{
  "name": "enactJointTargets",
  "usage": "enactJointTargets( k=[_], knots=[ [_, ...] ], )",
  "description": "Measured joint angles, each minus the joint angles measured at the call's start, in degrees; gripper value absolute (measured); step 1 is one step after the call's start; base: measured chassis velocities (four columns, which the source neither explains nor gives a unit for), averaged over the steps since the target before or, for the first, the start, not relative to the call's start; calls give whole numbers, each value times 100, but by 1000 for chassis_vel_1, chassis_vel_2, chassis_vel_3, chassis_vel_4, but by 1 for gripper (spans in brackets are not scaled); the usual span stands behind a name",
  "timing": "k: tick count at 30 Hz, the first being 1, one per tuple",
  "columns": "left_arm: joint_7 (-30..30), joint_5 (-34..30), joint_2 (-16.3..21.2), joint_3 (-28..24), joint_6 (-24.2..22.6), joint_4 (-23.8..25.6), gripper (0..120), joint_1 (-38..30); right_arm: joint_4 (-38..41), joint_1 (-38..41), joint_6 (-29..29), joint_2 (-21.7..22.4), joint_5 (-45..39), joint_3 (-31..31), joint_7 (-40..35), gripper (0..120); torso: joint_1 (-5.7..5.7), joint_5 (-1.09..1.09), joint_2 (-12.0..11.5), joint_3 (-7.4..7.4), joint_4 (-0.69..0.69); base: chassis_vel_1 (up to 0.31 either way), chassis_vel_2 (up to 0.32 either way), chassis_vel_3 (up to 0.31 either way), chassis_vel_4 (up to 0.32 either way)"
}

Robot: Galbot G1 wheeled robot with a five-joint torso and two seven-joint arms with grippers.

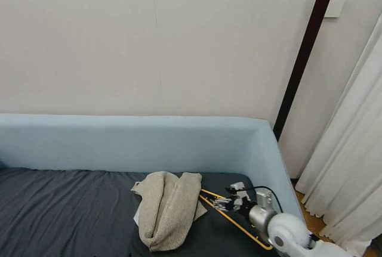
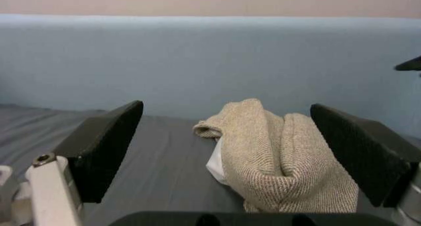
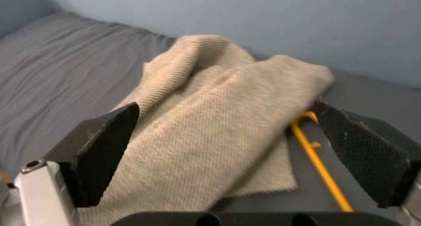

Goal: Pick up the clothes from the sofa and hang them on the clothes hanger.

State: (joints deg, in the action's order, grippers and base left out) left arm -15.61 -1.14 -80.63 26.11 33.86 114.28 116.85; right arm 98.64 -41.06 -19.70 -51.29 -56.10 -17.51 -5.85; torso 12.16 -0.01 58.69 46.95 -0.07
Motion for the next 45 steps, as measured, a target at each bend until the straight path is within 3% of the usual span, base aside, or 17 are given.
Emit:
enactJointTargets(
  k=[7,17,27,33,42,45],
  knots=[
    [-41,50,-93,-20,69,-50,100,50,-461,572,-96,-543,-97,-660,-42,100,0,-2,0,-1,-2,0,0,0,0],
    [-41,215,-309,-44,142,-3,100,195,-1810,921,-165,-1666,-257,-1273,9,100,0,0,0,-1,-3,0,0,0,0],
    [-51,323,-414,-64,281,-13,100,331,-2560,1340,-29,-2207,-130,-1877,496,100,0,-1,1,-1,-3,0,0,0,0],
    [-62,329,-459,-50,362,-27,100,378,-2957,1520,-18,-2684,-270,-1887,449,100,0,0,1,-1,-1,0,0,0,0],
    [-68,337,-459,-32,398,58,100,440,-3448,1613,-336,-3020,-365,-1875,98,100,0,0,1,-1,-2,0,0,0,0],
    [-77,336,-451,-14,398,67,100,438,-3453,1590,-392,-3062,-305,-1888,4,93,-1,0,1,-1,-2,0,0,0,0]
  ],
)
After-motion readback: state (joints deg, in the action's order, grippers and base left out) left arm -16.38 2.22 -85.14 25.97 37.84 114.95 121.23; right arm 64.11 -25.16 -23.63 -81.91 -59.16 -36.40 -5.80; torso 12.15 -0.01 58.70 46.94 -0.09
